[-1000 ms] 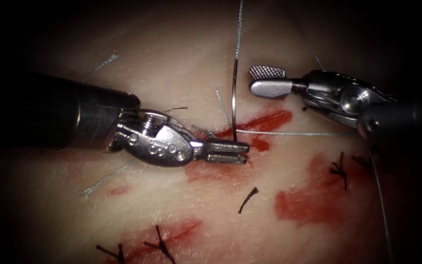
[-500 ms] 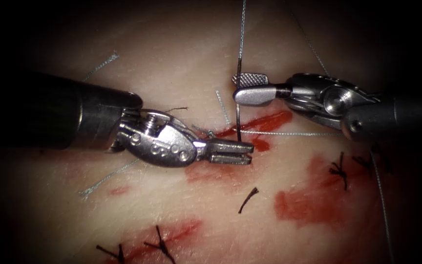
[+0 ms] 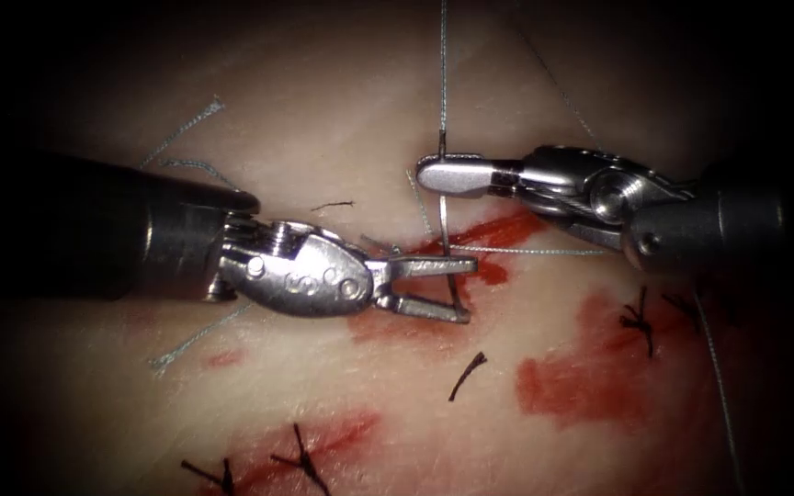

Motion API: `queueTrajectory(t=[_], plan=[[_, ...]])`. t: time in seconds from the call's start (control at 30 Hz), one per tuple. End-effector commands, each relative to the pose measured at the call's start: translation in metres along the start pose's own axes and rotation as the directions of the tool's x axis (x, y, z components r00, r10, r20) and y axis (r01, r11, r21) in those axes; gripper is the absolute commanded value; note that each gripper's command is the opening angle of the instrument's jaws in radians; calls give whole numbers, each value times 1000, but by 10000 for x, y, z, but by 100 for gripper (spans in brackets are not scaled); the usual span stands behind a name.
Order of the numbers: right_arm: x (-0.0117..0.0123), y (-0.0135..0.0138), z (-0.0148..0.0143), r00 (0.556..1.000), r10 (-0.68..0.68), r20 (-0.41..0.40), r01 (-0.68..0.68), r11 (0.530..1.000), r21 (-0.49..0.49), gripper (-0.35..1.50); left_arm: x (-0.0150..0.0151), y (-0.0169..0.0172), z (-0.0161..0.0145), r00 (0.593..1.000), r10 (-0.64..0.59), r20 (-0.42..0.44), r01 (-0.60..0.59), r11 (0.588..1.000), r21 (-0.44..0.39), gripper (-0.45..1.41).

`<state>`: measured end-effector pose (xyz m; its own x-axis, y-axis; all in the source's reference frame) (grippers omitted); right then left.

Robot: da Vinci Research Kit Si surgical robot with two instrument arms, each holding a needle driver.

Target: Wound Closure

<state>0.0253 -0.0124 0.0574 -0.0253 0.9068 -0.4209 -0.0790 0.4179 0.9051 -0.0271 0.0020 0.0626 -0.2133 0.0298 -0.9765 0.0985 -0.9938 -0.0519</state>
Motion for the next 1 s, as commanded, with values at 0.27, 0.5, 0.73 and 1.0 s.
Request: queueTrajectory(t=[0.27, 0.5, 0.73, 1.0], plan=[[-5, 26, -15, 897, -441, -15, 433, 886, -165, -35, 44, -49, -43, 890, -433, -145, 445, 894, 60, 115], [-1, 60, -46, 646, -754, -122, 760, 649, 14, -35, 44, -83, -99, 607, -774, -179, 788, 615, 11, 36], [0, 73, -62, 594, -798, -106, 792, 603, -98, -35, -25, -70, -86, 736, -677, 4, 676, 735, 45, -45], [12, 53, -59, 477, -869, -134, 867, 490, -91, -35, -74, -39, -22, 683, -729, 48, 728, 684, 43, -45]])
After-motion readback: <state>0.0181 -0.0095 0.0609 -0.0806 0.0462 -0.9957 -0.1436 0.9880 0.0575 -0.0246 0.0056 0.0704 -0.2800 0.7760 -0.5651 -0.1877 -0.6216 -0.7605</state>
